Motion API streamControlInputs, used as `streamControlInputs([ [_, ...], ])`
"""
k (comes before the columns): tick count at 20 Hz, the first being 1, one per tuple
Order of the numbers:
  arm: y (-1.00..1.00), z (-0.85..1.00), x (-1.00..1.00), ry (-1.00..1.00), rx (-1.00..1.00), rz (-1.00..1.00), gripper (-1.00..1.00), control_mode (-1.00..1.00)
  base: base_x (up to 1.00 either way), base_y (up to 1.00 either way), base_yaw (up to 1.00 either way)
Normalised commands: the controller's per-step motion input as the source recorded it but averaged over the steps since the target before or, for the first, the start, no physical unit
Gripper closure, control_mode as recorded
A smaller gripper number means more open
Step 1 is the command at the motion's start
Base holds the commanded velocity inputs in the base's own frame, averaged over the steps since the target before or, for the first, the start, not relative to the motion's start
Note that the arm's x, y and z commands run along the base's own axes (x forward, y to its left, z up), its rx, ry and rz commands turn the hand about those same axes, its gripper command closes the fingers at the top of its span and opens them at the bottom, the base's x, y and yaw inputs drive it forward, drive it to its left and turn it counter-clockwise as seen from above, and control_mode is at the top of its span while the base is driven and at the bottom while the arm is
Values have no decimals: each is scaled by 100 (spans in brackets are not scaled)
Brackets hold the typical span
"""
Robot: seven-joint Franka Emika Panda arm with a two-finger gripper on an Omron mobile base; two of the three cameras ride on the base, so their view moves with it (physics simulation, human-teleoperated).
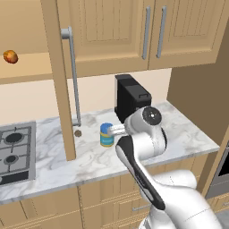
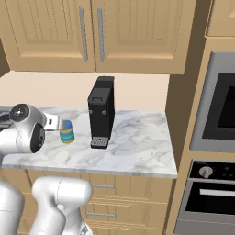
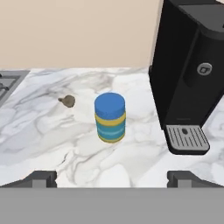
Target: Pick the shaker and mayonnaise from the counter and place them in the cabinet.
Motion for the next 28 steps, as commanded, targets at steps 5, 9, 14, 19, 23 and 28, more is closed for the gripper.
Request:
streamControlInputs([
  [5,2,-19,45,4,0,0,-100,-100,0,0,0],
  [9,5,-18,31,1,0,0,-100,-100,0,0,0],
  [14,10,-21,26,0,0,0,-100,-100,0,0,0],
  [19,12,-18,27,0,0,0,-100,-100,0,0,0],
  [23,5,-16,35,0,0,-1,-100,-100,0,0,0],
  [28,2,-19,36,0,0,0,-100,-100,0,0,0],
])
